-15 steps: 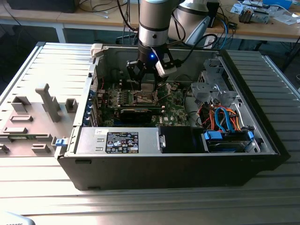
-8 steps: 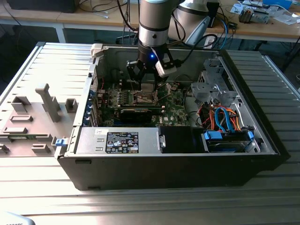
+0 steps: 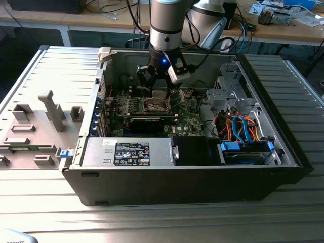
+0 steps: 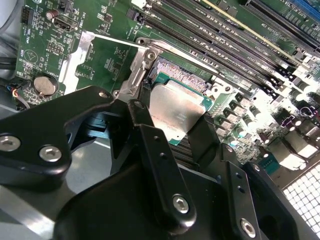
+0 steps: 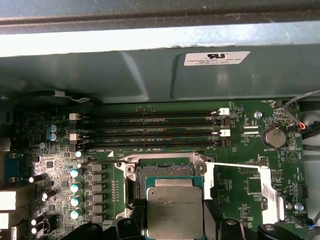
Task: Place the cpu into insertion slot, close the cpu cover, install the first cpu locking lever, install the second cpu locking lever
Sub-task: 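Place the cpu into insertion slot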
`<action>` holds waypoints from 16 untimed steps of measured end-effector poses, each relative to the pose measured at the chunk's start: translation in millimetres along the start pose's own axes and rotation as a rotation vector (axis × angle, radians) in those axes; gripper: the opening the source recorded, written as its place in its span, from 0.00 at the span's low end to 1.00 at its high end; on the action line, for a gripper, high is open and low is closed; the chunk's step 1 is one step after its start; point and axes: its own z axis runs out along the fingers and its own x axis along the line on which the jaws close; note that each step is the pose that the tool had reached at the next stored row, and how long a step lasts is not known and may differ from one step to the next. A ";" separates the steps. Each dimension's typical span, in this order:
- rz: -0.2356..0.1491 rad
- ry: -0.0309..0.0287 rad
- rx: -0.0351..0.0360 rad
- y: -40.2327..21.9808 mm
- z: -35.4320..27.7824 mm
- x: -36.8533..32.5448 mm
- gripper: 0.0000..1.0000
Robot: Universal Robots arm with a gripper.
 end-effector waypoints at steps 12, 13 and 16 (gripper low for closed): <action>0.006 -0.0002 0.0001 0.0 1.3 0.0 0.54; 0.007 -0.0002 0.0001 0.0 1.4 0.0 0.54; 0.008 -0.0003 0.0002 -0.1 1.9 0.0 0.54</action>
